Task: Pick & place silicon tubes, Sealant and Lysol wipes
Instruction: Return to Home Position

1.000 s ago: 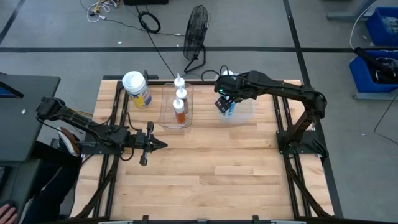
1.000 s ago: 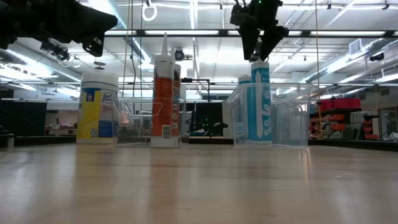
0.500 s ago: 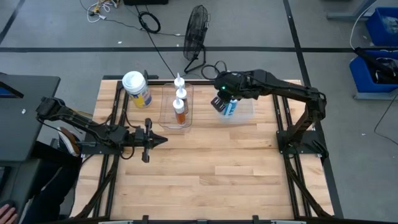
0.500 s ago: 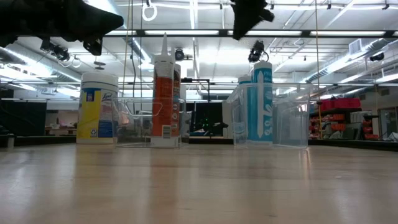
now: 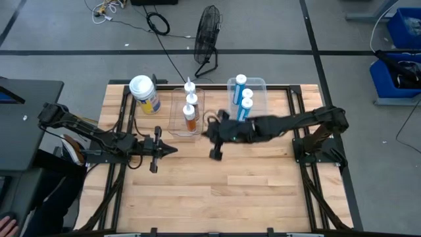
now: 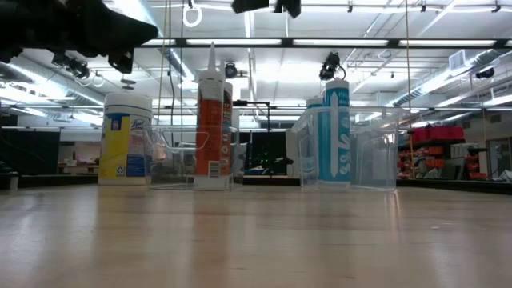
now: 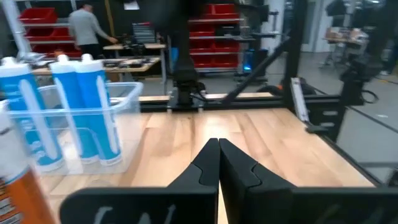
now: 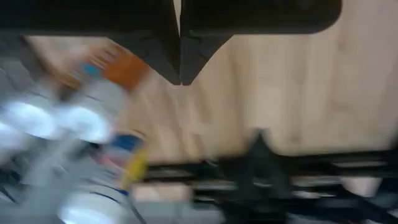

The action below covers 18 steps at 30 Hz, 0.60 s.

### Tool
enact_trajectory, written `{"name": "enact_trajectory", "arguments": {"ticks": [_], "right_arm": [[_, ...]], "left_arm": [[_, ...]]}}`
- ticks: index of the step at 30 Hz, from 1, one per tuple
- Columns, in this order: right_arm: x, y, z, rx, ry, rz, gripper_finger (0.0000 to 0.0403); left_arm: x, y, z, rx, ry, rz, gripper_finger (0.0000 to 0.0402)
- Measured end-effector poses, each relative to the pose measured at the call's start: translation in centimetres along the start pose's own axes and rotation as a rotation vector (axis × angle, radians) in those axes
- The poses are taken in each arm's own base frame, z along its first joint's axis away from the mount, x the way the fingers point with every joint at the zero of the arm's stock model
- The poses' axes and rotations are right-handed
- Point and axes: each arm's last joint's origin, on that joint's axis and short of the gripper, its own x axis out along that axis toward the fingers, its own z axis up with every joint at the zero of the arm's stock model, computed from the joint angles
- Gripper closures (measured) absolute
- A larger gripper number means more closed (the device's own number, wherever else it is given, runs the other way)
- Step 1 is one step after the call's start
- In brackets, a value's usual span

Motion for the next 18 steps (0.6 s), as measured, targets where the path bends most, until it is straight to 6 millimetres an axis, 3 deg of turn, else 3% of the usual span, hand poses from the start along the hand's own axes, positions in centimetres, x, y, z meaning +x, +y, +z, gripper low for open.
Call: {"name": "enact_trajectory", "arguments": {"ticks": [4,7,11,18], "right_arm": [[1.6,1.8,-3.5,-0.022,-0.093,0.08,0.0402],[1.7,2.5,-6.5,-0.051,-0.144,0.136,0.0402],[0.0,2.7,-9.9,-0.064,-0.316,0.206,0.0402],[-4.2,0.1,-16.8,-0.009,-0.349,0.094,0.0403]], "left_arm": [[0.1,0.3,-0.1,0.0,0.007,0.024,0.0398],[0.1,0.5,-0.2,-0.007,0.016,0.035,0.0398],[0.2,0.9,-0.4,-0.015,0.037,0.057,0.0399],[0.3,1.4,-0.1,-0.02,0.015,0.059,0.0399]]}}
